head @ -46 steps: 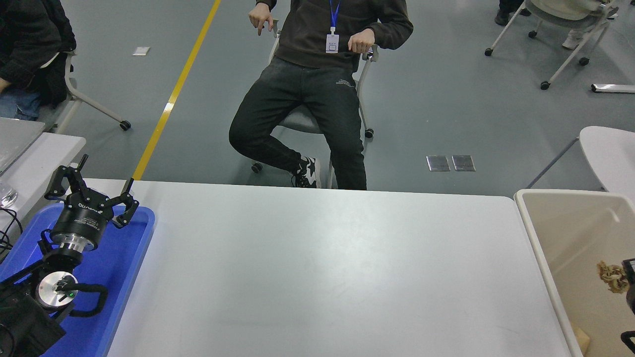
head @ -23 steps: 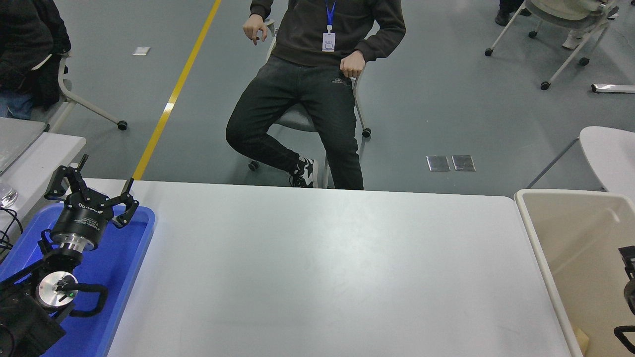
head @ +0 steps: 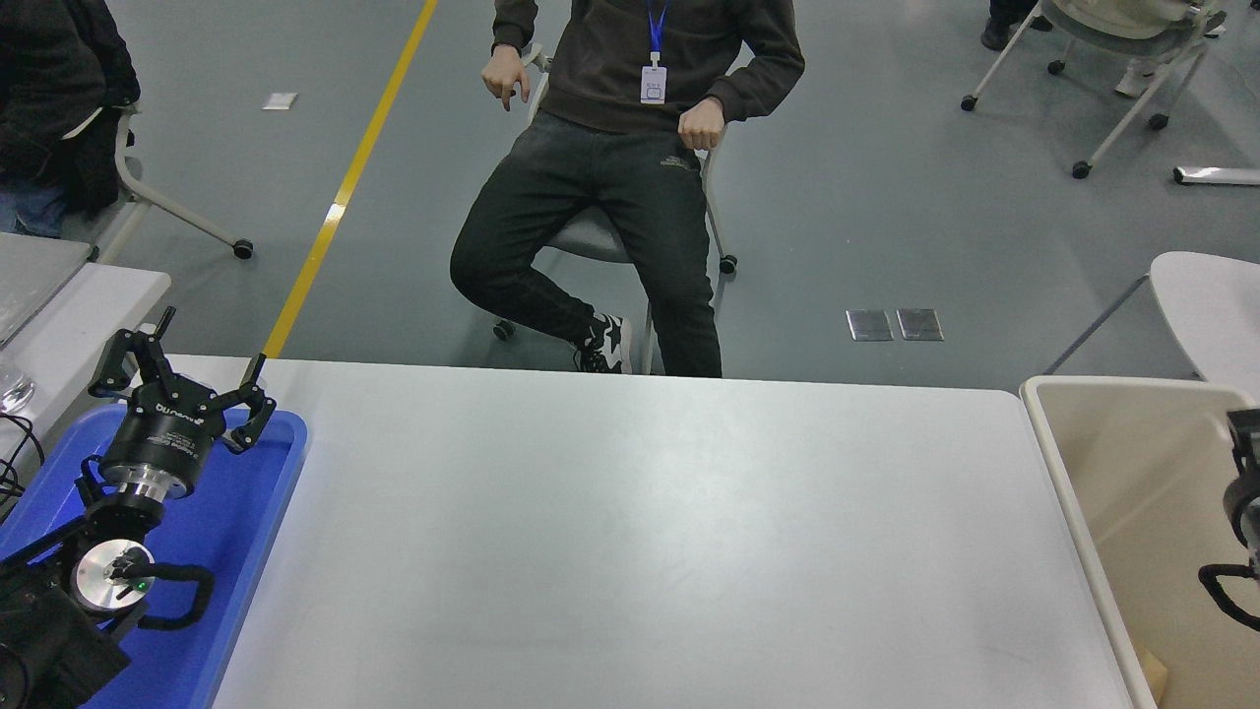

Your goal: Clean the table surface

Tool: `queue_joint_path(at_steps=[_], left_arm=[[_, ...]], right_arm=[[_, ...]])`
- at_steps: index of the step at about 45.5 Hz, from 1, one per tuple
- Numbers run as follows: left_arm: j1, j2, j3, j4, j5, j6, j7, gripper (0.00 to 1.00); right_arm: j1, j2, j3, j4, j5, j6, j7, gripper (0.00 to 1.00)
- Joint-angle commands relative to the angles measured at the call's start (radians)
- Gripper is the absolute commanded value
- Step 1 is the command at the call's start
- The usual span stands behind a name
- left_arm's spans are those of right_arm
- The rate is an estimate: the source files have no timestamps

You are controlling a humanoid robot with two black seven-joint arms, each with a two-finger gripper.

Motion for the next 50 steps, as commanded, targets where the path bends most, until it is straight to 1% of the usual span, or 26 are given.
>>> queue_joint_path(at_steps=[1, 7, 12, 43, 50], left_arm=[[0.0, 0.0, 0.002, 0.001, 0.0, 0.0, 0.0, 1.0], [0.0, 0.0, 0.0, 0.0, 0.0, 0.0, 0.0, 1.0], [0.0, 0.0, 0.0, 0.001, 0.0, 0.0, 0.0, 1.0], [0.0, 0.0, 0.0, 0.0, 0.0, 0.0, 0.0, 1.0], [0.0, 0.0, 0.0, 0.0, 0.0, 0.0, 0.0, 1.0]], right_arm=[[0.113, -0.004, 0.087, 0.001, 0.049, 0.066, 0.028, 0.98], [0.152, -0.004, 0.127, -0.001, 0.176, 0.169, 0.022, 0.99], [0.171, -0.004, 0.13, -0.001, 0.203, 0.207, 0.022, 0.99], [0.272, 0.001, 0.131, 0.001, 0.207, 0.204, 0.023, 0.99], [0.284, -0.01, 0.138, 0.065, 0.21, 0.195, 0.025, 0.99]])
